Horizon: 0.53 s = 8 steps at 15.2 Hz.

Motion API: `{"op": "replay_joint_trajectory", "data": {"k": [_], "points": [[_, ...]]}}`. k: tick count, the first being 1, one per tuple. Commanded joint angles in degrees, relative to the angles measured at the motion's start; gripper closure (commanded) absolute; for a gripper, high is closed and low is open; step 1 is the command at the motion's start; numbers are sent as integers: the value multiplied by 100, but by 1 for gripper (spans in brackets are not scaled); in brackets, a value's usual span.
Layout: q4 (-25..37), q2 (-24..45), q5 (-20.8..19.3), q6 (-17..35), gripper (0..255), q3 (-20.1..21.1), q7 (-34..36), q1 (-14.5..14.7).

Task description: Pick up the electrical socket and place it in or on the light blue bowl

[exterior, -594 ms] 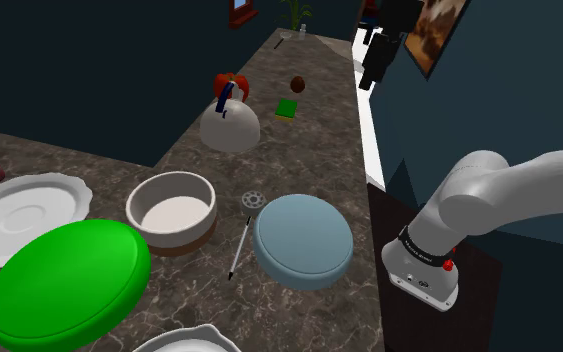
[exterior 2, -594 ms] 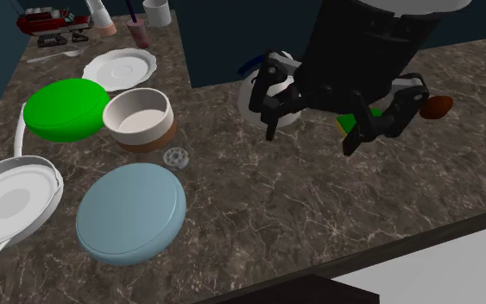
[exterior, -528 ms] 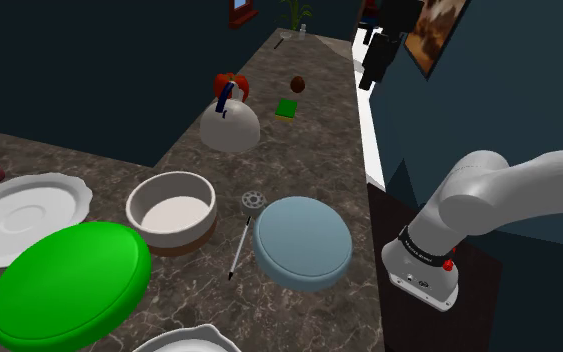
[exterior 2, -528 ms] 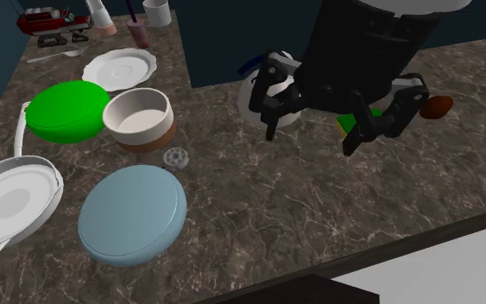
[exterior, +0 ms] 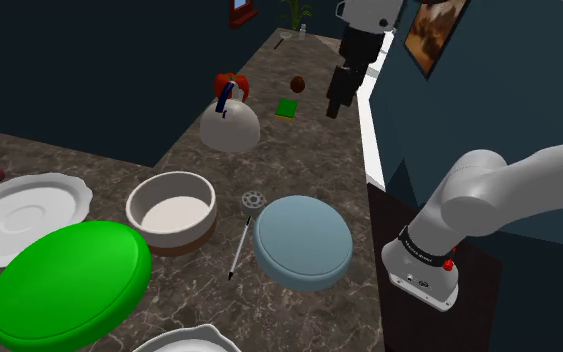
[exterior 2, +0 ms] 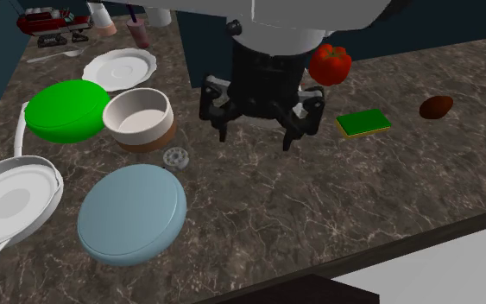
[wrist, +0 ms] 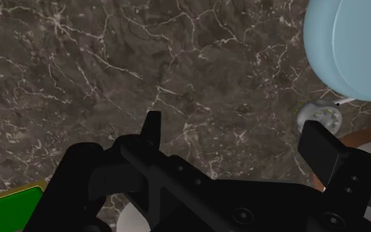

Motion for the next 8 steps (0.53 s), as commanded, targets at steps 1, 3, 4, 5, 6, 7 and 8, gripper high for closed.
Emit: {"op": "replay_joint_trajectory", "data": {"k": [1,3,4,5,6,7,8], "points": [[-155,143,100,332,0,234,142,84],[-231,339,180,634,0,462,284,158],[-258,449,215,786,0,578,355,192],[-279,566,245,938,0,695,428,223],[-293,691,270,1090,0,811,503,254],[-300,823,289,1242,0,928,579,281],[-300,962,302,1395,0,1046,658,306]]}}
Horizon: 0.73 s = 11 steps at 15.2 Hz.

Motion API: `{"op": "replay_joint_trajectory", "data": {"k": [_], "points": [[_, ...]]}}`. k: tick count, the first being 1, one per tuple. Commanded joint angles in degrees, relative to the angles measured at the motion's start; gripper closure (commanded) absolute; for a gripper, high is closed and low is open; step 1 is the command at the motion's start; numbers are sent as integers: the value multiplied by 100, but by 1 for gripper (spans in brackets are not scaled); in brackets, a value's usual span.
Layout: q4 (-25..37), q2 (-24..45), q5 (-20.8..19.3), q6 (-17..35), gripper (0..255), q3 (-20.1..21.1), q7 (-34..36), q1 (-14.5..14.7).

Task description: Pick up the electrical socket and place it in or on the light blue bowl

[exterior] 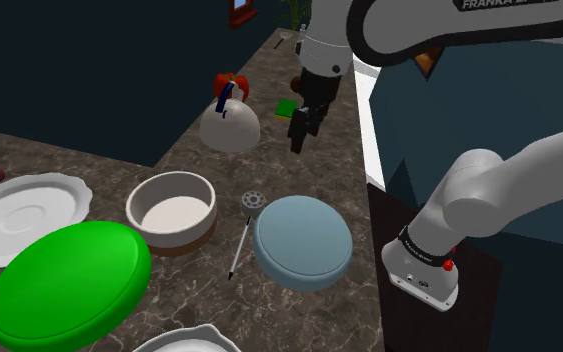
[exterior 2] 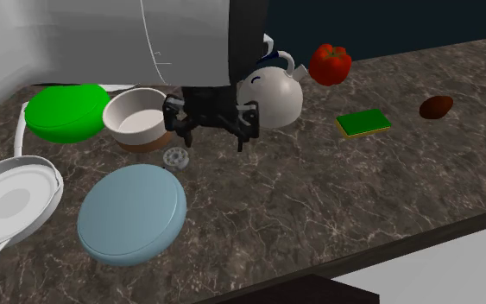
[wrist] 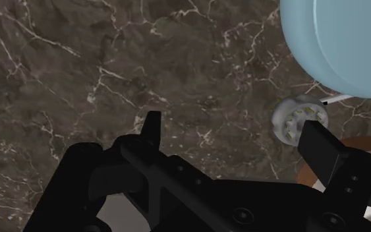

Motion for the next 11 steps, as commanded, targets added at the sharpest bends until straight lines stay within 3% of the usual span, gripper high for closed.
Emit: {"op": "replay_joint_trajectory", "data": {"k": [1,6,11], "points": [[9,279,42,308,0,262,193,66],[146,1116,-63,1048,0,858,657,125],[450,2127,-491,1721,0,1439,1281,115]]}}
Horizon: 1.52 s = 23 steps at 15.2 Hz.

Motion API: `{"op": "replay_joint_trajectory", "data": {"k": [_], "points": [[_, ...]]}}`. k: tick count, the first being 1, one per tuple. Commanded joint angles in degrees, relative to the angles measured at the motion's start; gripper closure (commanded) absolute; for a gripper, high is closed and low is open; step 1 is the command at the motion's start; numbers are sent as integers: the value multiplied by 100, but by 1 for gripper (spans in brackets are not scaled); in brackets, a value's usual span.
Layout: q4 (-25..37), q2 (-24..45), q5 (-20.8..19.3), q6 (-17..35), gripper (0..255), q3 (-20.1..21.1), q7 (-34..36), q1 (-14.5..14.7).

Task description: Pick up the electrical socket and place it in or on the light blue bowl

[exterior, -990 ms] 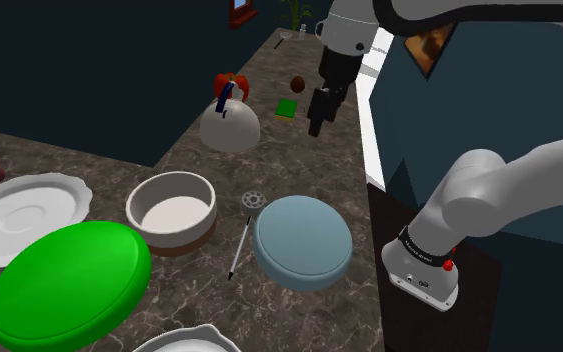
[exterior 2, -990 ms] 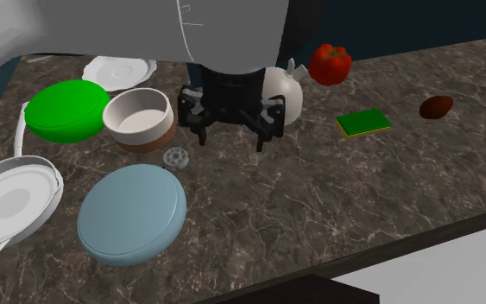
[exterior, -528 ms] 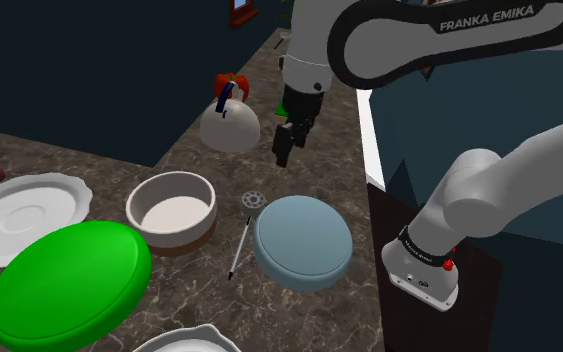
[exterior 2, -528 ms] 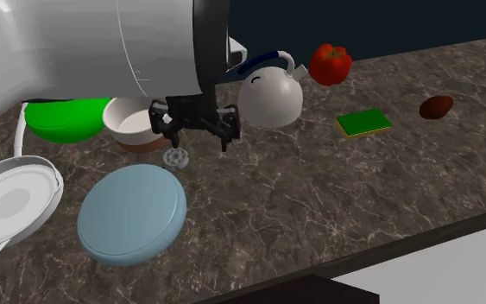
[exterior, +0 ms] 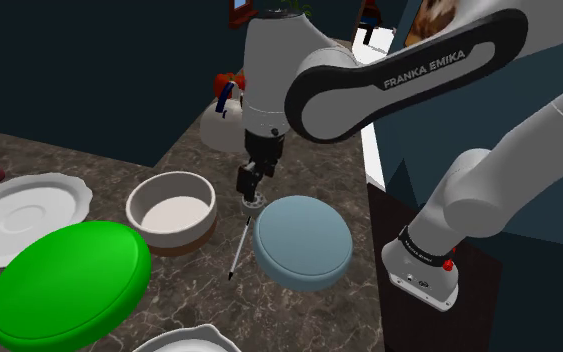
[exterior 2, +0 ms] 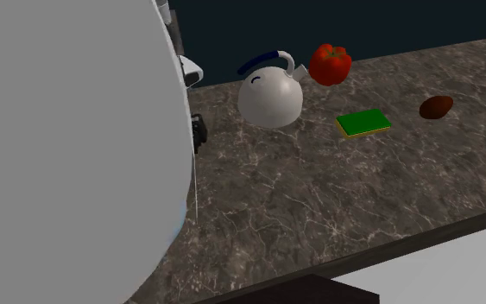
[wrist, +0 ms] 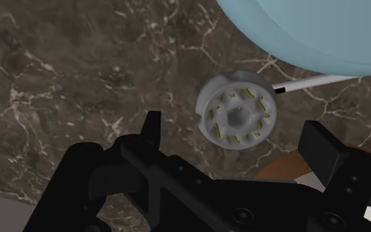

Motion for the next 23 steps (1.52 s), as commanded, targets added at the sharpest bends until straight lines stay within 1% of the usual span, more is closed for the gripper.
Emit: {"op": "replay_joint_trajectory", "data": {"k": [1,8,16,17,23], "points": [[69,265,-127,184,0,140,178,5],[-231,634,-305,814,0,236,324,-22],[-231,634,-305,814,0,235,324,-21],[-230,634,-305,814,255,235,324,-21],[-231,634,-304,814,255,235,324,-21]]}}
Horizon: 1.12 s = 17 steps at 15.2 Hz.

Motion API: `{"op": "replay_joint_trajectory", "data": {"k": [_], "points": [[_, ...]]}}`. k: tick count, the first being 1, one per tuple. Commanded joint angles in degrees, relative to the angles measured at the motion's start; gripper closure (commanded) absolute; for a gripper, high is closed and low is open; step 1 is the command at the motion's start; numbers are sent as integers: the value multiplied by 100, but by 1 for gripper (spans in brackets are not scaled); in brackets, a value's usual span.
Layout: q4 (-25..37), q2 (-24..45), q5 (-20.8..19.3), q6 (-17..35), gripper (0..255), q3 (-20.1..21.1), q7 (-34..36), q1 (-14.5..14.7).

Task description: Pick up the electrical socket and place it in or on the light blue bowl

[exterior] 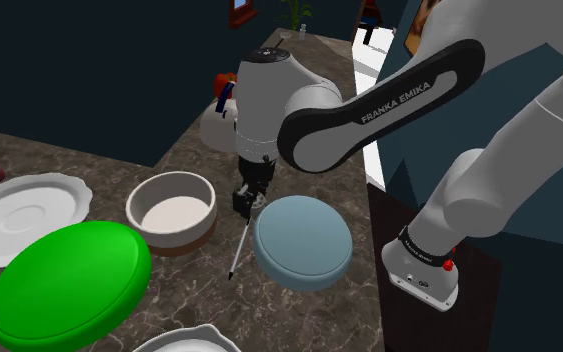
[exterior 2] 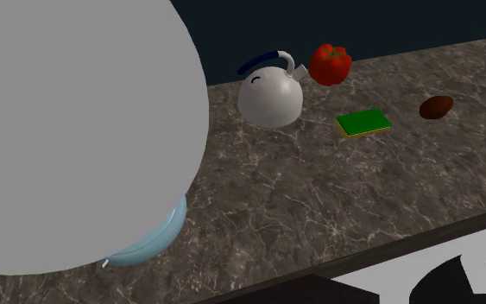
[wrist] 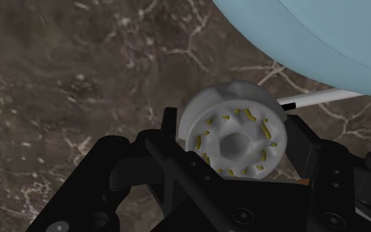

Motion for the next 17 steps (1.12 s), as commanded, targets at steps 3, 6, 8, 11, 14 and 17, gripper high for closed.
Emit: {"op": "replay_joint_trajectory", "data": {"k": [3,6,8,11,14,17], "points": [[-1,2,-1,1,255,0,0,0],[110,-155,82,-250,255,-36,-65,12],[190,-252,128,-416,255,-61,-102,19],[319,-384,184,-664,255,-100,-150,28],[459,-501,227,-910,255,-140,-188,34],[609,-603,259,-1154,255,-178,-219,38]]}}
